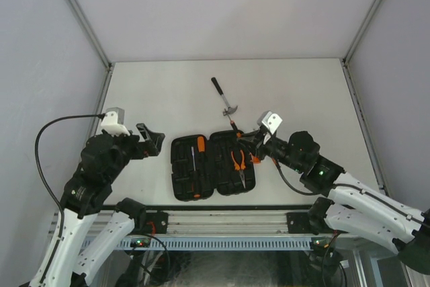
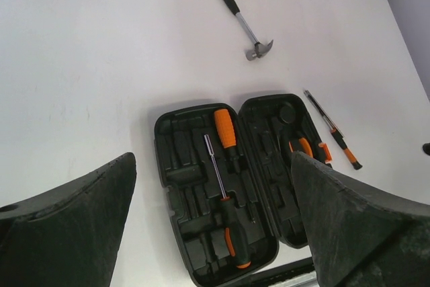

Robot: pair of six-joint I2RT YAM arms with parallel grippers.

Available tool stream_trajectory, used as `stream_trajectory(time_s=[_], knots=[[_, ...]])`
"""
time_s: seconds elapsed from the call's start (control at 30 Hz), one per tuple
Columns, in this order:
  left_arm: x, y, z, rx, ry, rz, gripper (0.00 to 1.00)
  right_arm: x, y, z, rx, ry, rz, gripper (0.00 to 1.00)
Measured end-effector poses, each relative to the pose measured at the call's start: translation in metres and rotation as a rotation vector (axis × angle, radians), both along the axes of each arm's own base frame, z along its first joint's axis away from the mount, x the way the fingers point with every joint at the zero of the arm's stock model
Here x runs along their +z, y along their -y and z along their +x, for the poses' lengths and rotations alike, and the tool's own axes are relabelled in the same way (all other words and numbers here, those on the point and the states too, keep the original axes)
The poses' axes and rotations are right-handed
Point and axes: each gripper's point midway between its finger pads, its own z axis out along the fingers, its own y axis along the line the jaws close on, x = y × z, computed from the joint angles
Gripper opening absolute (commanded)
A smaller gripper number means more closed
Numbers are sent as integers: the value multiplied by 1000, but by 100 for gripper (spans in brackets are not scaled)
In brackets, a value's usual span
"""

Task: Sort the tools into containers
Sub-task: Pick up the screwdriver from the center of the board.

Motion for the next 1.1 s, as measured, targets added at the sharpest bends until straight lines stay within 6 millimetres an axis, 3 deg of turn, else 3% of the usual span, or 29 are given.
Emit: stream_trajectory(time_s=[0.4, 0.77, 1.1], knots=[[3, 11, -3, -68, 9, -12, 100, -18, -45, -41, 285, 151, -143, 0], [5, 12, -4, -89, 25, 4, 99, -24, -59, -63, 433, 346, -256, 0], [15, 38, -17, -263, 62, -30, 94, -42, -60, -80, 558, 584, -457, 0]])
